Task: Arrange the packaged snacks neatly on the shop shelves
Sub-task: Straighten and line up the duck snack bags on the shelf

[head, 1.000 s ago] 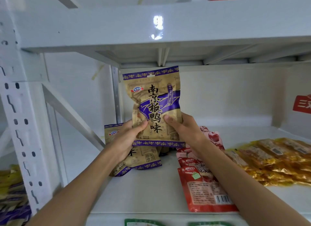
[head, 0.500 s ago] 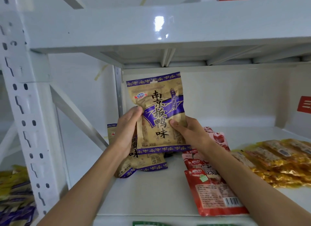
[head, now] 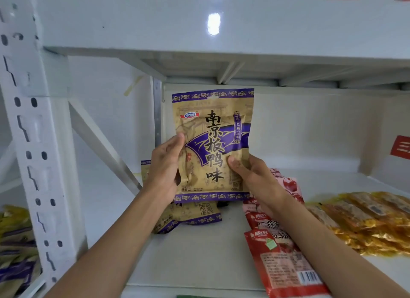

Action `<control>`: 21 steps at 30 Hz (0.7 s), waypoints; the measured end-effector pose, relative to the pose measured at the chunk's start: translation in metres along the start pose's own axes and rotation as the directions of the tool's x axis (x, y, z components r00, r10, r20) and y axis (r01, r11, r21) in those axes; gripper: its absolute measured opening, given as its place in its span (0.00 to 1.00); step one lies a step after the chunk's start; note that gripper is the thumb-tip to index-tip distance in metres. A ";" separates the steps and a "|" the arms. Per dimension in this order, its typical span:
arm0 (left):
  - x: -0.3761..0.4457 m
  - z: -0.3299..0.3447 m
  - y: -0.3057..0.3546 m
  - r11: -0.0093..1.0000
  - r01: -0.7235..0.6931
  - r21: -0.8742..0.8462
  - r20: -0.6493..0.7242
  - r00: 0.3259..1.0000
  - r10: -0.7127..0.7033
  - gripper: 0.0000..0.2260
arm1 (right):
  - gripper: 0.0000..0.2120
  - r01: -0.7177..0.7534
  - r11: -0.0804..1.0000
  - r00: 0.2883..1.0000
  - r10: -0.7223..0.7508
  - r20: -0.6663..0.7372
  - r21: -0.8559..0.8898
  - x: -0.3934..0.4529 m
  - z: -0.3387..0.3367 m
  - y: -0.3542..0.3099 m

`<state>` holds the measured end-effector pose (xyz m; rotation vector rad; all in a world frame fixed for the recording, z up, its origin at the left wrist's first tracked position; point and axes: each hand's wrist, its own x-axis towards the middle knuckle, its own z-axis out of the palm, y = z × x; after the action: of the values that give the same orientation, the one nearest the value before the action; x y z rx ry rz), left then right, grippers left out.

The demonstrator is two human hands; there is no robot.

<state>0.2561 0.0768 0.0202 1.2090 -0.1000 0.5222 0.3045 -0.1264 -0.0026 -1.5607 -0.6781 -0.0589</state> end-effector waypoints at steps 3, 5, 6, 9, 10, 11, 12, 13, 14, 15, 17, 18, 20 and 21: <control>-0.002 -0.002 0.000 1.000 -0.011 -0.013 -0.026 1.000 0.011 0.16 | 0.20 -0.014 1.000 1.000 0.014 -0.009 -0.004 -0.001 0.000 0.002; -0.002 -0.002 0.000 0.999 -0.026 -0.020 -0.018 1.000 0.025 0.17 | 0.18 -0.037 0.999 0.998 0.038 -0.041 0.032 -0.001 -0.002 0.004; -0.003 -0.001 0.000 1.000 -0.022 0.009 0.008 1.000 0.022 0.17 | 0.17 -0.048 0.996 0.997 0.052 -0.062 0.069 0.000 -0.003 0.005; -0.009 0.004 -0.004 0.975 -0.026 0.222 0.133 0.991 -0.004 0.15 | 0.16 -0.056 0.988 0.991 0.072 -0.108 0.143 0.002 -0.007 0.004; -0.010 0.006 -0.006 0.957 -0.031 0.290 0.148 0.989 -0.013 0.14 | 0.16 -0.047 0.989 0.991 0.064 -0.116 0.140 0.002 -0.007 0.004; -0.010 0.006 -0.006 0.945 -0.028 0.327 0.139 0.990 -0.019 0.12 | 0.16 -0.042 0.991 0.991 0.057 -0.118 0.130 0.002 -0.006 0.003; -0.009 0.006 -0.006 0.943 -0.017 0.332 0.119 0.993 -0.024 0.11 | 0.16 -0.041 0.992 0.992 0.055 -0.111 0.121 0.002 -0.005 0.002; -0.009 0.004 -0.007 0.947 -0.002 0.322 0.099 0.995 -0.031 0.10 | 0.15 -0.046 0.992 0.993 0.058 -0.100 0.115 0.001 -0.003 0.002; -0.008 0.002 -0.006 0.950 0.003 0.313 0.090 0.995 -0.033 0.09 | 0.14 -0.048 0.993 0.994 0.058 -0.089 0.110 0.000 -0.002 0.001; -0.008 0.002 -0.005 0.953 0.003 0.304 0.090 0.995 -0.031 0.10 | 0.13 -0.046 0.993 0.995 0.055 -0.085 0.107 -0.001 -0.002 0.000; -0.007 0.001 -0.004 0.958 -0.022 0.287 0.099 0.995 -0.006 0.13 | 0.12 -0.022 0.994 0.996 0.031 -0.085 0.111 0.000 -0.002 -0.003; -0.006 0.000 -0.006 0.959 -0.039 0.279 0.097 0.995 0.012 0.14 | 0.13 -0.006 0.994 0.996 0.016 -0.083 0.111 0.000 -0.002 -0.004; -0.009 0.001 -0.007 0.954 -0.079 0.289 0.089 0.994 0.056 0.16 | 0.13 0.007 0.995 0.997 0.000 -0.072 0.101 -0.001 -0.002 -0.005; -0.012 0.001 -0.008 0.946 -0.108 0.305 0.078 0.993 0.088 0.16 | 0.13 0.007 0.995 0.998 -0.001 -0.062 0.096 -0.003 -0.002 -0.006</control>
<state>0.2495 0.0701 0.0096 1.5333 -0.1366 0.6022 0.3004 -0.1292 0.0016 -1.4591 -0.6265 -0.0764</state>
